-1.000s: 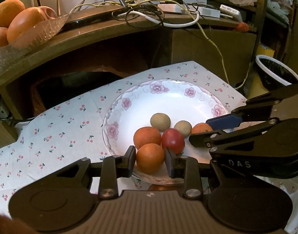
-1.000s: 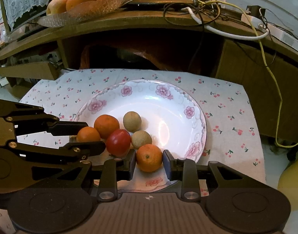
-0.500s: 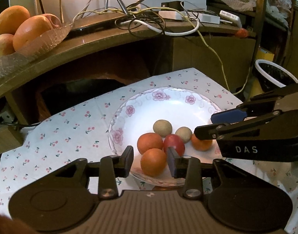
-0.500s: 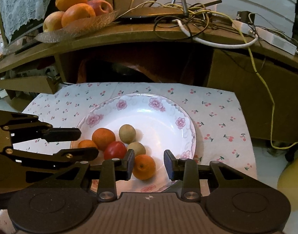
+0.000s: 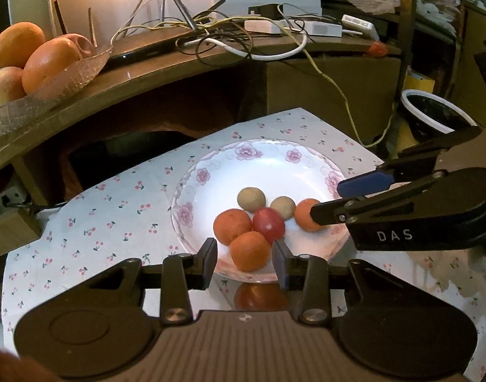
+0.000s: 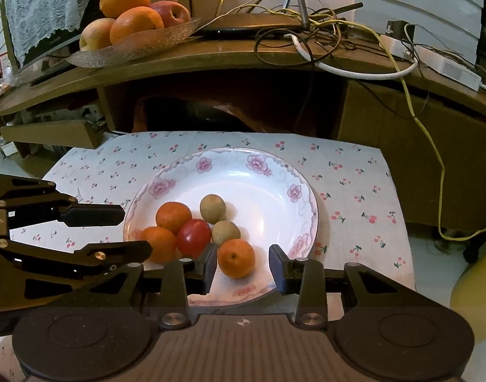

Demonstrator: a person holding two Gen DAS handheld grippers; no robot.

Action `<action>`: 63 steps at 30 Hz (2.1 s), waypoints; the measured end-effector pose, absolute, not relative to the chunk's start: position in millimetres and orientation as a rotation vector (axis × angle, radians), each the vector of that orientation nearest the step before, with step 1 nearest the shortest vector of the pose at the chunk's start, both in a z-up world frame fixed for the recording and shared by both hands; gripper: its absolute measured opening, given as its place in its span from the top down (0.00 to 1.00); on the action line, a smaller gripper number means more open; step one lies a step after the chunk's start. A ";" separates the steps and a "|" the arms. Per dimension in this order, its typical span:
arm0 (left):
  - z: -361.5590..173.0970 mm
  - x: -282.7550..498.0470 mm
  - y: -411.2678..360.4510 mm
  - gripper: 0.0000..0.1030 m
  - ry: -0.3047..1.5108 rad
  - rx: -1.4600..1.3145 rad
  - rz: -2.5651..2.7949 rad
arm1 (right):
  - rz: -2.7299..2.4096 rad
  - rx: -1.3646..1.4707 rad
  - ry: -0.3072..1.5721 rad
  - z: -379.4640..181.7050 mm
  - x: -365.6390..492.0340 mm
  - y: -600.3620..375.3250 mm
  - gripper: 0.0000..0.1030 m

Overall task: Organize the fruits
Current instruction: 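Withdraw both grippers from the plate toward the two remaining tomatoes, then grasp the small red tomato with the left gripper while the right gripper grasps the large dark tomato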

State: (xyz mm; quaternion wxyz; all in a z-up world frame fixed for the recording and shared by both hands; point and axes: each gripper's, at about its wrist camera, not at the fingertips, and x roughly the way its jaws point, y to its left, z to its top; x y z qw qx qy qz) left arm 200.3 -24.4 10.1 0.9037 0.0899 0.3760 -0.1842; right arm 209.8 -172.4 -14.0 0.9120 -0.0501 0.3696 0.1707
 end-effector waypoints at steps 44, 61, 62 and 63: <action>-26.2 149.3 18.7 0.67 0.907 0.173 -0.414 | 0.502 0.022 0.893 -22.9 170.5 -133.3 0.56; -27.3 143.2 29.2 0.67 0.907 0.157 -0.442 | 0.434 0.032 0.879 -47.7 190.8 -102.2 0.60; -26.5 143.3 28.6 0.67 0.905 0.158 -0.444 | 0.435 0.032 0.885 -47.2 190.6 -103.7 0.60; -25.7 143.2 27.8 0.67 0.904 0.161 -0.448 | 0.435 0.036 0.893 -46.5 190.4 -105.6 0.61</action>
